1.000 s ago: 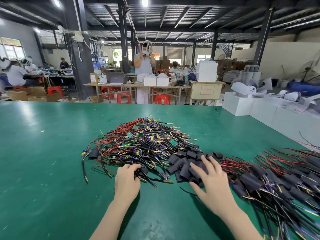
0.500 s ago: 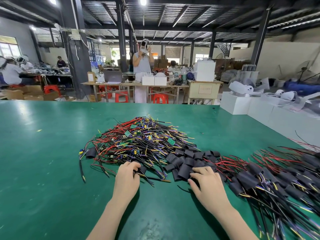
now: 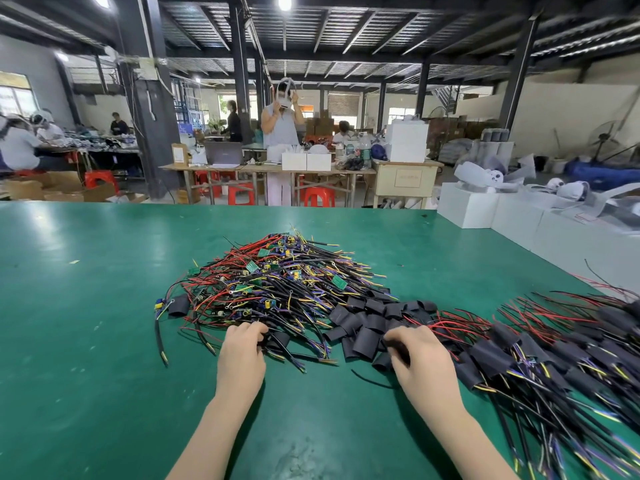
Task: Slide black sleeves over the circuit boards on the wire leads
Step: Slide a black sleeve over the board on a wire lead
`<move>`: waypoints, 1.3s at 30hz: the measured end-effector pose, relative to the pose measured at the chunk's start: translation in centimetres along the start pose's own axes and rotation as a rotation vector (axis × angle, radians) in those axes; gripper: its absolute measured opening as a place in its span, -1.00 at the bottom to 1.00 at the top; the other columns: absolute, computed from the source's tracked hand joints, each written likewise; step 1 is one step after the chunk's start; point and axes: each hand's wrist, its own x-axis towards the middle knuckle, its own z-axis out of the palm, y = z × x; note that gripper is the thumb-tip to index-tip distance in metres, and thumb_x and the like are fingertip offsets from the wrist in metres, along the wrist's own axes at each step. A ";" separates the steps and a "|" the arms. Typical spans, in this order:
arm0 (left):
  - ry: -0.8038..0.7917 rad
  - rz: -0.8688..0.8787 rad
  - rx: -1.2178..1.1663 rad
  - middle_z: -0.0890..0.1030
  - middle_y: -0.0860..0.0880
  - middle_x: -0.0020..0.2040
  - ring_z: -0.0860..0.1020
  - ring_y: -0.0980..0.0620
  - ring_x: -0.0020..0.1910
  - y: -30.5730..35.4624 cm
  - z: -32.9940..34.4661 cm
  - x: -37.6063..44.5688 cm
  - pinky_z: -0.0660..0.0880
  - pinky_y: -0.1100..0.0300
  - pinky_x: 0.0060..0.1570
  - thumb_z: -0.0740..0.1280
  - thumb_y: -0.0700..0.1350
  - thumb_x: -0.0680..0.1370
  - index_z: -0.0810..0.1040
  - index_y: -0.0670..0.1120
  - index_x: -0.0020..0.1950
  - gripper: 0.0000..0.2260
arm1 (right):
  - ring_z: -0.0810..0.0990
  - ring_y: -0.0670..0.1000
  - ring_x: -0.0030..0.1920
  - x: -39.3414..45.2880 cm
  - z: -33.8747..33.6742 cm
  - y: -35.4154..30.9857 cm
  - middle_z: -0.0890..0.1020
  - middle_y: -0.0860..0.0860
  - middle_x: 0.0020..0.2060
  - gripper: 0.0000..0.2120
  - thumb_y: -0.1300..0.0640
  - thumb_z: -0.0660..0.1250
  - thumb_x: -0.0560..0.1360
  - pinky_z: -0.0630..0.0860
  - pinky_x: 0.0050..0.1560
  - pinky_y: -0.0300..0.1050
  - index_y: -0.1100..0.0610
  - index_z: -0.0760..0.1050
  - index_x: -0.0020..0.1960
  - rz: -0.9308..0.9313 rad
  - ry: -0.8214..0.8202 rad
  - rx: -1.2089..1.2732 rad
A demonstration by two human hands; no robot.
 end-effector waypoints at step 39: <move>-0.033 0.056 0.057 0.46 -0.06 0.07 0.34 -0.08 0.10 -1.1 0.0 0.7 0.32 0.10 0.06 0.27 -0.24 0.53 0.51 -0.12 -0.08 -0.95 | 0.47 -0.03 0.14 -0.5 -0.9 -0.2 0.56 -0.11 0.04 -0.55 0.14 0.46 0.41 0.36 0.15 -0.25 0.01 0.52 0.28 -0.008 -0.227 0.060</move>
